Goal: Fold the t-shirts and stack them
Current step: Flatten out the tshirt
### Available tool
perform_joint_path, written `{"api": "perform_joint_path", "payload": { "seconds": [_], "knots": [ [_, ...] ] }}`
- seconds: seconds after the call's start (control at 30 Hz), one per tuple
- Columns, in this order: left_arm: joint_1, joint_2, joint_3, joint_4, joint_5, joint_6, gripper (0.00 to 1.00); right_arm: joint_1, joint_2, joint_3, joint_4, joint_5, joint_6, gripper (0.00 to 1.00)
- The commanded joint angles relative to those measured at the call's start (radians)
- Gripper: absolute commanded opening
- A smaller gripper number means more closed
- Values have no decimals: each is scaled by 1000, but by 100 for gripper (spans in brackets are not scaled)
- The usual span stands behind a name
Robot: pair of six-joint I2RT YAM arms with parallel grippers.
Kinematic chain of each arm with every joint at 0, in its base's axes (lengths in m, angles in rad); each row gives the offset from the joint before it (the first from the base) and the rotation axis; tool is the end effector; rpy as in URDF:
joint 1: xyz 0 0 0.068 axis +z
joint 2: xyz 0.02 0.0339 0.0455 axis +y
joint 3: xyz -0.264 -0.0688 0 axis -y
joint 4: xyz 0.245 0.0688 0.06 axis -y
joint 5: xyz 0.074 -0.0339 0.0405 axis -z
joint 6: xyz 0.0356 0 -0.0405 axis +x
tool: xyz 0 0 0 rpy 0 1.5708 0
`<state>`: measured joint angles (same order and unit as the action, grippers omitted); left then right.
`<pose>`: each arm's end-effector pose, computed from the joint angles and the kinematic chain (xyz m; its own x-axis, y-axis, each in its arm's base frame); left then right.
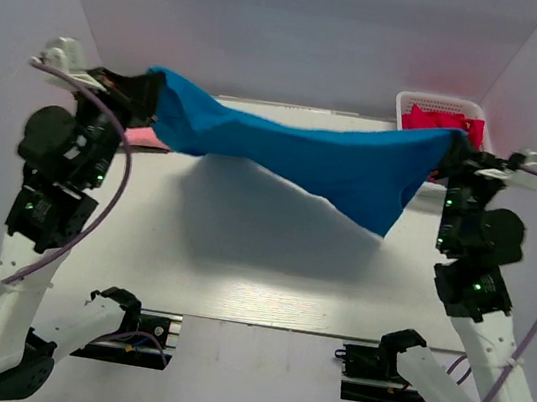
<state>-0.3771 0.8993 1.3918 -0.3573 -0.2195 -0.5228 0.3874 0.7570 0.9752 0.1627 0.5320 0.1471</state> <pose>0.1433 -0.0484 0.5036 0.0293 -0.5358 -0.8439 0.2002 0.8303 -0.5202 0.1471 0.0405 0.4453 0.3567 0.2820 -0.8907 0.0588 0.9447 0.3226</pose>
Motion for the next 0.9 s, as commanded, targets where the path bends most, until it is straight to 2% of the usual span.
{"api": "perform_joint_path", "payload": {
  "seconds": [0.0, 0.2, 0.33, 0.43, 0.53, 0.67, 0.87],
  "knots": [
    [7, 6, 174, 26, 38, 76, 0, -4, -25, 134, 51, -3, -92, 0],
    [17, 85, 498, -71, 109, 139, 0, -2, -58, 348, -18, -79, -129, 0],
    [17, 148, 764, -161, 184, 185, 0, -5, -67, 515, -117, -158, -132, 0],
    [17, 170, 902, -186, 209, 185, 0, -8, -80, 612, -198, -219, -124, 0],
    [17, 149, 900, -151, 274, 194, 0, -8, -97, 680, -256, -253, -109, 0],
    [17, 110, 898, -138, 327, 185, 0, -10, -139, 683, -278, -259, -96, 0],
    [17, 119, 888, -147, 327, 185, 0, -12, -148, 646, -293, -273, -81, 0]
  ]
}}
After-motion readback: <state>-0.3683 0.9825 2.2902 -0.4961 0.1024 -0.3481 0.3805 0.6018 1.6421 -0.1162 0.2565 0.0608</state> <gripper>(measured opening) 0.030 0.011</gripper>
